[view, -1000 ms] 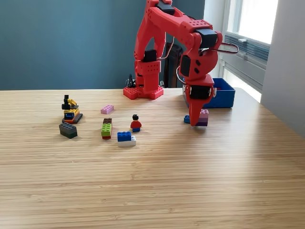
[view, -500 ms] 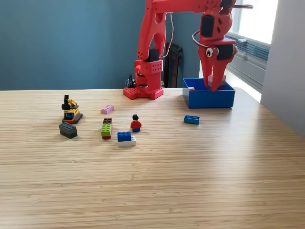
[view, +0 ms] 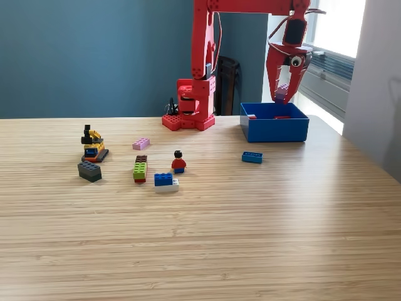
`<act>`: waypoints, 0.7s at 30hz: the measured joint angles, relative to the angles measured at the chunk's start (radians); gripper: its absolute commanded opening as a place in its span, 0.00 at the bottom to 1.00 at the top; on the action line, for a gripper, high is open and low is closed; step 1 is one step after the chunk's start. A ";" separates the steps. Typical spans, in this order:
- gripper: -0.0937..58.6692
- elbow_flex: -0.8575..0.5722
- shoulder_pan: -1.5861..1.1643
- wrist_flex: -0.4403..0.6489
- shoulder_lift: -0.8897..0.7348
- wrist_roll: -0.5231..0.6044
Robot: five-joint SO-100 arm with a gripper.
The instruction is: Grasp a lego block and put it in the bin.
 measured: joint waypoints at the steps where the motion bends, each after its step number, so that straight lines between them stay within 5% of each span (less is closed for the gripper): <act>1: 0.05 0.003 0.000 0.000 0.000 -0.008; 3: 0.35 0.017 0.000 0.000 0.000 -0.029; 6: 0.51 0.023 -0.002 0.005 0.000 -0.055; 11: 0.54 0.023 -0.002 0.017 0.014 -0.074; 21: 0.36 -0.014 0.137 0.017 0.017 -0.043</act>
